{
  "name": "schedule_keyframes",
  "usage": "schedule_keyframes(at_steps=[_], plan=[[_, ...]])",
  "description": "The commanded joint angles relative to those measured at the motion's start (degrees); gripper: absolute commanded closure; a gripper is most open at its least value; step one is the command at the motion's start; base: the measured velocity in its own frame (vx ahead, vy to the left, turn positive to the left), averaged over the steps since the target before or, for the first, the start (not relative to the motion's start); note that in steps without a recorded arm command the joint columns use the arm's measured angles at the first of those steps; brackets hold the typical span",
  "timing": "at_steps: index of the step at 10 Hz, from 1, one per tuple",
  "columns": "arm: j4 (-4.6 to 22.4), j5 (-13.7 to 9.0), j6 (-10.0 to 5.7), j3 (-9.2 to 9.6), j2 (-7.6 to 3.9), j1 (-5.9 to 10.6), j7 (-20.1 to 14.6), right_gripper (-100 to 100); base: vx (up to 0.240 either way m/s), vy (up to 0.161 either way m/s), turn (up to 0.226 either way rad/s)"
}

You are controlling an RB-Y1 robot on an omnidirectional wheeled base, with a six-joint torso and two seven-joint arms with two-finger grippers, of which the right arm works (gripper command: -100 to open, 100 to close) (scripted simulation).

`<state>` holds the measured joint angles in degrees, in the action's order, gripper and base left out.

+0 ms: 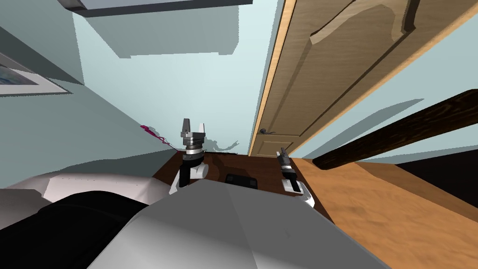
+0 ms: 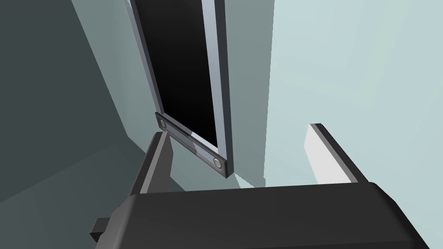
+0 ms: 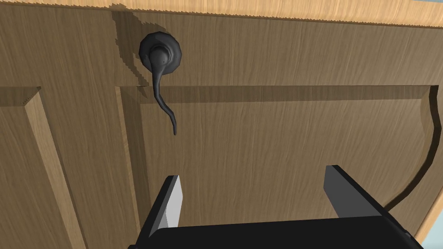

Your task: Pull the door open

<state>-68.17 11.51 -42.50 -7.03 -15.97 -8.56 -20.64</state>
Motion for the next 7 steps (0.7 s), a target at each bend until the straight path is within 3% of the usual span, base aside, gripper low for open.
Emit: schedule_keyframes(at_steps=[1,7], plan=[[2.0,0.4,-0.37,-0.19,-0.47,0.53,-0.6,-100,0.11,0.025,0.025],[8.5,1.9,-1.19,-0.78,-1.93,2.54,-2.5,-100,0.102,0.027,0.022]])
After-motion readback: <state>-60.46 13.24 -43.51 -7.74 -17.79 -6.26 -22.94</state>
